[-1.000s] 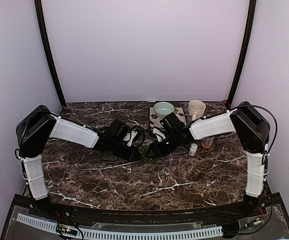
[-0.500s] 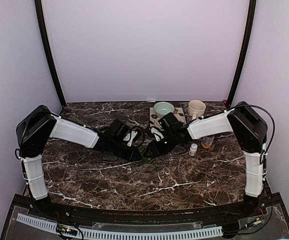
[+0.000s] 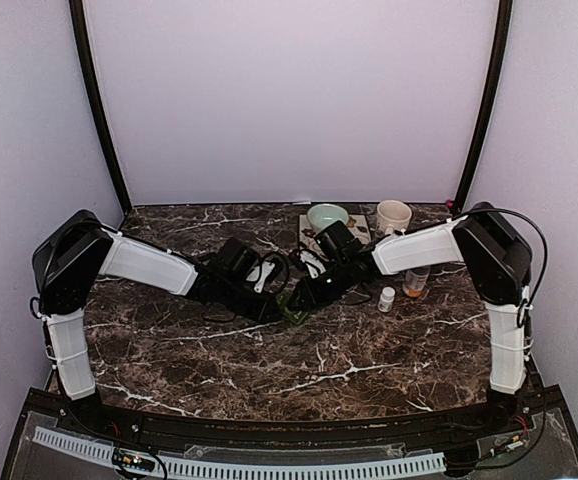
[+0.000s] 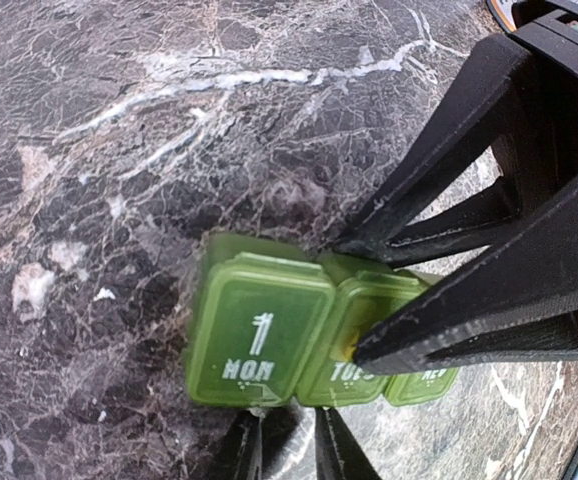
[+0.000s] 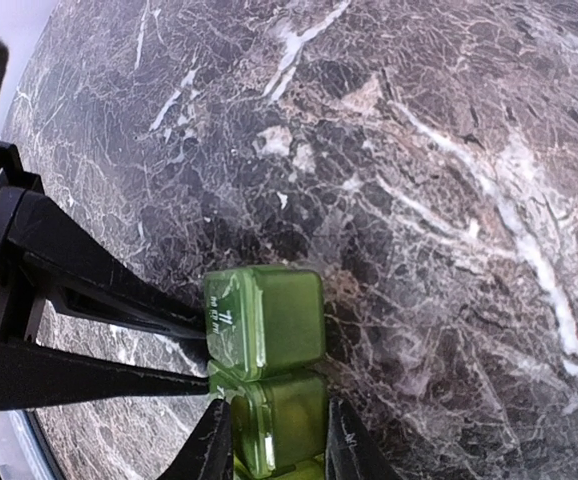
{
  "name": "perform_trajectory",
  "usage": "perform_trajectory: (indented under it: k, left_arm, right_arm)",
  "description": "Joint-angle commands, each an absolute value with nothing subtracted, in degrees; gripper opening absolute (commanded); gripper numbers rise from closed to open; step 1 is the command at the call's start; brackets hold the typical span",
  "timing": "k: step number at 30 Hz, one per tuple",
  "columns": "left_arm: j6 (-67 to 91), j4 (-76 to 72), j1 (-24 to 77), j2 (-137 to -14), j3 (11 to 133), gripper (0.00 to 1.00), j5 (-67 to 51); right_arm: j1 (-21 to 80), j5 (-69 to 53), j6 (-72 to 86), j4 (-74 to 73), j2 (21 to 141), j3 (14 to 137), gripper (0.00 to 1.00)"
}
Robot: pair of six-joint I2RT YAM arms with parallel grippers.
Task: Sort the pills into containers
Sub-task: Close the lid of the pill container in the compartment of the pill container, then pick up the pill container from the center of the board.
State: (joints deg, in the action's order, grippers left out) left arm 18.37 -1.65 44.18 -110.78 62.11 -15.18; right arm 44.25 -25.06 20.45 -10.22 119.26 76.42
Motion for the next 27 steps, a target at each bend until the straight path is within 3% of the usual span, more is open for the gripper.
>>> perform_trajectory:
  k: [1, 17, 22, 27]
  left_arm:
    - [17.89, -1.84, 44.17, -112.03, 63.20, 0.21, -15.25]
    - [18.42, -2.37, 44.12, -110.51, 63.79, 0.21, -14.68]
    - [19.37, -3.53, 44.12, -110.10, 63.43, 0.29, -15.38]
    - [19.65, -4.29, 44.08, -109.10, 62.80, 0.35, -15.51]
  right_arm:
    - [45.52, -24.15, 20.20, -13.79, 123.03, 76.99, 0.18]
    - [45.50, -24.22, 20.87, -14.46, 123.66, 76.90, 0.16]
    - [45.34, -28.17, 23.45, -12.35, 123.66, 75.80, 0.13]
    - [44.76, -33.95, 27.42, -8.54, 123.86, 73.80, 0.04]
